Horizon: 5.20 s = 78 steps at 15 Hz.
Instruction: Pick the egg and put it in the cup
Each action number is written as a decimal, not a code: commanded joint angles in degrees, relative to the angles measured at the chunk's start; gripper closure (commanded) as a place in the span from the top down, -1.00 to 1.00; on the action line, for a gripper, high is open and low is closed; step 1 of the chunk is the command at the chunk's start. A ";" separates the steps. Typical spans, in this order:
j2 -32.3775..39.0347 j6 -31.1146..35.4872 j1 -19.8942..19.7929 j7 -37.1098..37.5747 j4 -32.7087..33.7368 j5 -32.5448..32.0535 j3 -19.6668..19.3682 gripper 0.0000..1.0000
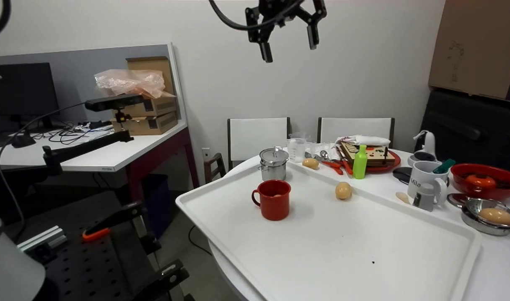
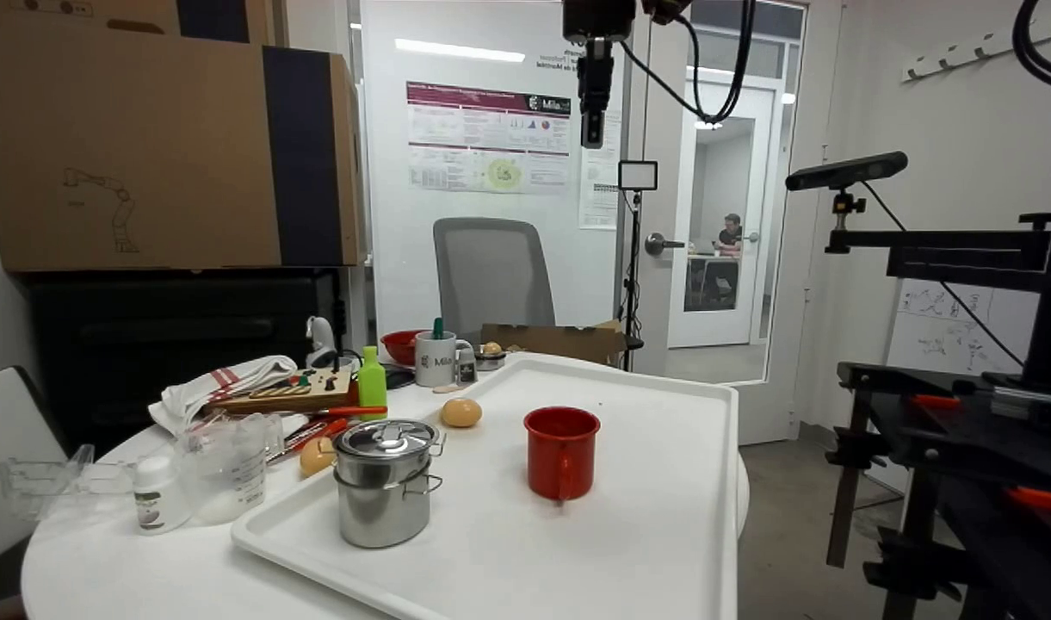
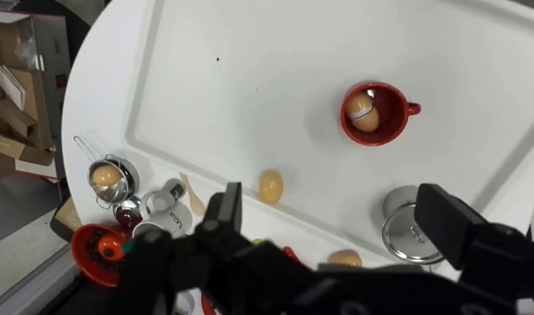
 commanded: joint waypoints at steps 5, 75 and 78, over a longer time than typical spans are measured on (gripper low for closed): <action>6.15 2.06 -1.65 -3.55 4.60 2.92 -1.72 1.00; 74.13 7.42 -9.09 -9.51 60.32 10.53 4.88 1.00; 74.25 8.36 -9.28 -10.68 60.65 10.59 5.39 1.00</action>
